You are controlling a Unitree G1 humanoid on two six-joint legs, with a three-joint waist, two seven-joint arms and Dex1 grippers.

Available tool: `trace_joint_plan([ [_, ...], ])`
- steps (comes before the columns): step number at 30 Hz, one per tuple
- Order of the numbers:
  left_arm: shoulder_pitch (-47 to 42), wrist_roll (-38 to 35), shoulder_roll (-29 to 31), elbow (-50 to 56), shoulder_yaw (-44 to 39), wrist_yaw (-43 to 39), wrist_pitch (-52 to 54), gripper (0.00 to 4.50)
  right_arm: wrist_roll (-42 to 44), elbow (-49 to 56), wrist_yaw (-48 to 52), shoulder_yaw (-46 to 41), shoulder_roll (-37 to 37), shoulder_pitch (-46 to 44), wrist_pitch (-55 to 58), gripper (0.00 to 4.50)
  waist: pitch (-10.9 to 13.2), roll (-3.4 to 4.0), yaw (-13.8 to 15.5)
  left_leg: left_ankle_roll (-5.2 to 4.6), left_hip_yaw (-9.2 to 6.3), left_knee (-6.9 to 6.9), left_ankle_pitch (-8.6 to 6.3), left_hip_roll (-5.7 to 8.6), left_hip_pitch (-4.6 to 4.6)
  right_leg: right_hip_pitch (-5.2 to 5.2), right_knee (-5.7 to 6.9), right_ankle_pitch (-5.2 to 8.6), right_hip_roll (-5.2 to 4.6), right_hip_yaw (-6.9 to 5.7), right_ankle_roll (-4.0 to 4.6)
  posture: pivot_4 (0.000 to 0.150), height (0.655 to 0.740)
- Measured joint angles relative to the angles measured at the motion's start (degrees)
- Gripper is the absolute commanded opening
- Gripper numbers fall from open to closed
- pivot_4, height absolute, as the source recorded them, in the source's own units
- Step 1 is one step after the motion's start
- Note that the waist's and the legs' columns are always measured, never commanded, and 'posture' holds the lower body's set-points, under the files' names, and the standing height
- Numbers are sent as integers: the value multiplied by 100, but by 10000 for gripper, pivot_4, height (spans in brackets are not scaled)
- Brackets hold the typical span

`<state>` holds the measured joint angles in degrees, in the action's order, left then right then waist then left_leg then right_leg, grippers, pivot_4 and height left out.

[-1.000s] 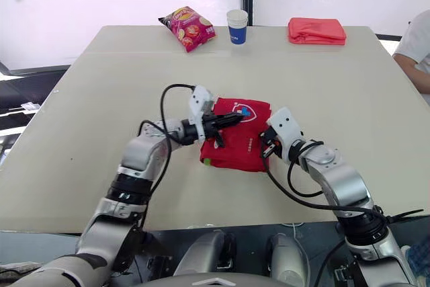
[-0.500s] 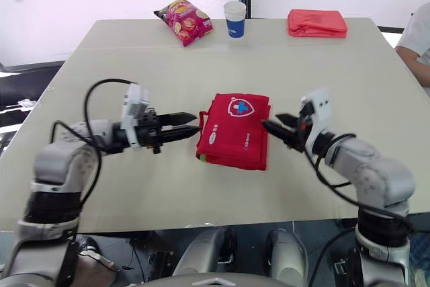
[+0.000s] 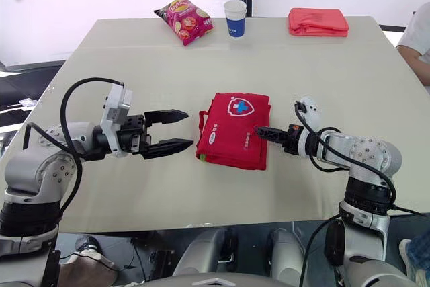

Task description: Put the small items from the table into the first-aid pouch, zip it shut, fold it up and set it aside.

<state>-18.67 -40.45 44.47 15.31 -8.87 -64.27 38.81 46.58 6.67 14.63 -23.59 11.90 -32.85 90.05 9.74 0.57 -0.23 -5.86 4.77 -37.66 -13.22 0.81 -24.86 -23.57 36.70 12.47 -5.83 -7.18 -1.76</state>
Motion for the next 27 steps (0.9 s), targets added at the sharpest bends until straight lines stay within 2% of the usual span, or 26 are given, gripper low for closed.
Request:
trace_joint_plan([
  [3,72,-61,-125,144,-28,244,81,44255,107,-121,-123,-340,-678,-189,172,45000,0,-1,-55,5,6,16,3,-1,8,-1,1,-2,4,10,3,1500,7400],
  [7,92,-149,-140,284,-28,425,123,44255,162,-65,-243,-282,-814,-164,210,45000,1,0,-55,6,7,24,4,0,9,-4,0,-3,6,14,5,1500,7400],
  [10,155,-149,-239,338,-26,598,121,45000,104,198,-279,-81,-761,-59,208,37469,1,0,-52,7,8,24,4,2,9,-4,-1,0,6,17,1,1500,7400],
  [13,156,-147,-362,443,16,740,104,45000,-25,489,-267,344,-485,164,112,22765,1,0,-50,9,10,24,5,2,11,-3,-2,6,6,20,-9,1500,7400],
  [15,146,-146,-469,443,86,803,78,45000,-107,631,-225,567,-317,270,-20,14638,1,-1,-51,12,11,24,6,2,12,-3,-2,7,6,20,-11,1500,7400],
  [17,134,-144,-600,442,215,837,61,45000,-131,708,-148,681,-241,324,-157,4124,1,-1,-50,14,11,24,8,1,13,-3,-1,8,7,20,-12,1500,7400],
  [18,113,-147,-640,438,269,832,61,45000,-132,724,-119,706,-175,325,-173,529,2,-1,-48,14,10,24,8,1,13,-4,-1,8,7,19,-12,1500,7400],
  [19,90,-153,-688,436,300,822,60,45000,-127,777,-90,736,-56,322,-171,529,2,0,-39,14,10,24,8,1,12,-4,0,8,7,19,-12,1500,7400],
  [20,61,-153,-720,432,324,818,51,45000,-111,850,-34,740,108,321,-154,529,3,-2,-20,14,9,24,9,1,10,-4,-1,7,7,18,-11,1500,7400],
  [23,-149,-214,-887,423,425,826,34,45000,61,979,443,653,1385,309,21,529,16,-5,106,11,9,22,8,11,4,-1,-12,7,-4,15,-13,1500,7400],
  [24,-256,-260,-963,425,433,856,31,45000,112,851,842,587,2335,293,35,529,21,-3,131,9,10,21,7,13,2,-1,-17,7,-8,13,-15,1500,7400],
  [27,-344,-248,-1061,425,480,921,0,45000,-8,470,1507,677,3530,318,-342,529,32,-8,118,2,13,22,5,14,2,1,-21,7,-9,13,-17,1500,7400],
])
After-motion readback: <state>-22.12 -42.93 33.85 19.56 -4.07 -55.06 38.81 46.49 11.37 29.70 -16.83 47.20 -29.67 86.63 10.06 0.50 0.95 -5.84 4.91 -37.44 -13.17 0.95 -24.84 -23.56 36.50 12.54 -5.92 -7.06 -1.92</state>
